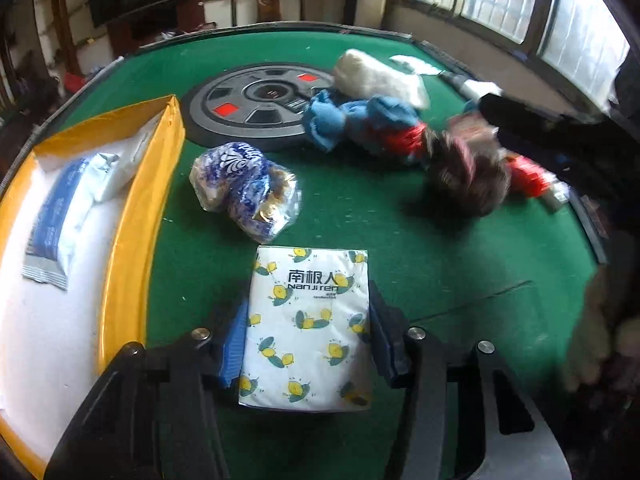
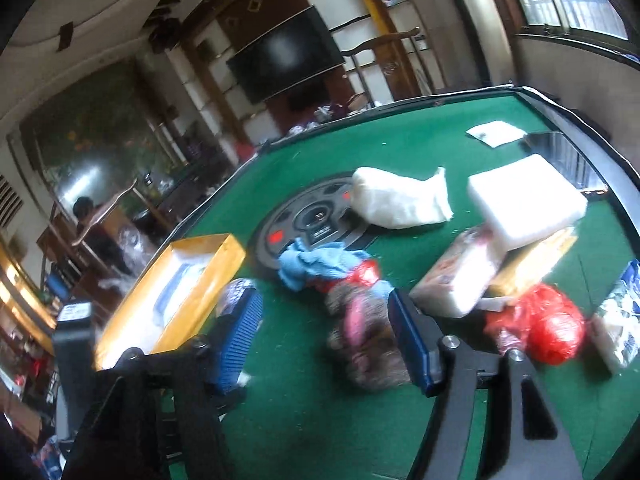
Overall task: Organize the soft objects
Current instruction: 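Grasp the yellow-patterned tissue pack with the left gripper, then place the tissue pack in the box while the right gripper drops a blue snack bag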
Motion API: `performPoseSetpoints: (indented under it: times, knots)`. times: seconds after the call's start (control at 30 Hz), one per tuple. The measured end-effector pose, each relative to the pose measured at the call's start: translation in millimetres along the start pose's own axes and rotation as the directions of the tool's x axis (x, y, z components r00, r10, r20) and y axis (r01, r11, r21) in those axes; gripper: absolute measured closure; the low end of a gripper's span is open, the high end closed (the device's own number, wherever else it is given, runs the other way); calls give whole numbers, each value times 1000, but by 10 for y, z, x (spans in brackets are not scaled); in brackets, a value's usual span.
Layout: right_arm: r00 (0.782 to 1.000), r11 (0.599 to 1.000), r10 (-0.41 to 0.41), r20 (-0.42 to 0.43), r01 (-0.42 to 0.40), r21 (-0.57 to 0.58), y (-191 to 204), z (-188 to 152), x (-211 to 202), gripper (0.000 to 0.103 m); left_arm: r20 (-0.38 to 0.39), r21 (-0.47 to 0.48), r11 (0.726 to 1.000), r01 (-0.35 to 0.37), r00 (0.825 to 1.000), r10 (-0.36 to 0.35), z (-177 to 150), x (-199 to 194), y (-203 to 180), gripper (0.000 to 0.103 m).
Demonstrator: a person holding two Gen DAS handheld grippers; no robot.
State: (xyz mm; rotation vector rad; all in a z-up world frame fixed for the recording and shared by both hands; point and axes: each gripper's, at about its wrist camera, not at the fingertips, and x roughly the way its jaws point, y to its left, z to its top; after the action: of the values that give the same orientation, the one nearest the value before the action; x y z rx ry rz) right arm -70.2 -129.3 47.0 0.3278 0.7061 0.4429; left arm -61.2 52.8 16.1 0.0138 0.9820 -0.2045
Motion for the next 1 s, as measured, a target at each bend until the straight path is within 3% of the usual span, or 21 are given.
performPoseSetpoints:
  times: [0.27, 0.37, 0.47, 0.53, 0.63, 0.77, 0.8, 0.9, 1.0]
  knots:
    - [996, 995, -90, 10, 90, -33, 46, -20, 13, 42, 141, -73, 985, 154, 980, -143, 16, -656, 365, 53]
    - [998, 998, -47, -29, 45, -51, 281, -28, 28, 42, 179, -109, 982, 156, 975, -135, -1, -848, 656, 53]
    - [991, 992, -10, -131, -6, -122, 658, -49, 261, 33, 194, -161, 976, 145, 974, -113, -54, -924, 966, 53]
    - [982, 982, -21, -186, -14, -188, 918, -83, 499, 32, 196, -203, 969, 140, 976, -100, -107, -922, 1165, 53]
    - [950, 951, -104, -294, 9, -308, 1275, -142, 1055, 33, 191, -262, 956, 133, 978, -83, -236, -933, 1416, 53]
    - [913, 928, -211, -350, 74, -366, 1365, -200, 1547, 33, 200, -307, 945, 113, 978, -51, -371, -1005, 1683, 53]
    - [906, 928, -219, -361, 79, -365, 1359, -207, 1615, 35, 204, -316, 943, 107, 978, -43, -396, -1029, 1754, 53]
    - [910, 931, -212, -356, 78, -356, 1368, -185, 1609, 59, 206, -339, 936, 91, 978, -21, -428, -1054, 1957, 53]
    - [918, 938, -197, -344, 74, -340, 1402, -181, 1484, 60, 201, -365, 926, 99, 979, -26, -435, -1022, 2149, 53]
